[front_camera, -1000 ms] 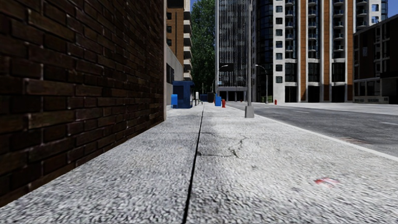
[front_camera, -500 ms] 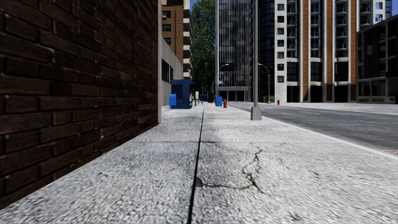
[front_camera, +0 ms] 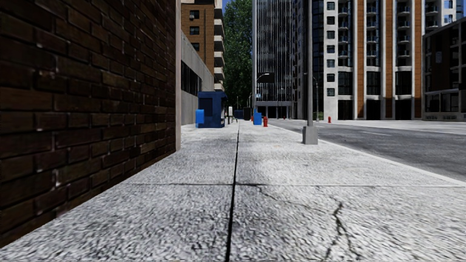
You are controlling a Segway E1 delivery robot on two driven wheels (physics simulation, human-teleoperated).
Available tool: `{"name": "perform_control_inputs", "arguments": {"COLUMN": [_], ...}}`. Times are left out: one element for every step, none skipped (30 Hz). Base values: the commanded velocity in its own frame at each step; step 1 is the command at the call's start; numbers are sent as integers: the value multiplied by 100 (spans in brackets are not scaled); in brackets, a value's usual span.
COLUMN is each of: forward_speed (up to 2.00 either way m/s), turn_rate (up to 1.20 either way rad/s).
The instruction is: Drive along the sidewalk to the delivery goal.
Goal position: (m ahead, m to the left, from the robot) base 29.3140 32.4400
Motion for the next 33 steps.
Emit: {"name": "perform_control_inputs", "arguments": {"forward_speed": [200,200,200,200,200,200,200,200,200,200,200,200,200,200,200,200,200,200,200,200,200,200,200,200,200,200,200,200,200,200,200,200,200], "turn_rate": [0,0,0,0,0,0,0,0,0,0,0,0,0,0,0,0,0,0,0,0,0,0,0,0,0,0,0,0,0,0,0,0,0]}}
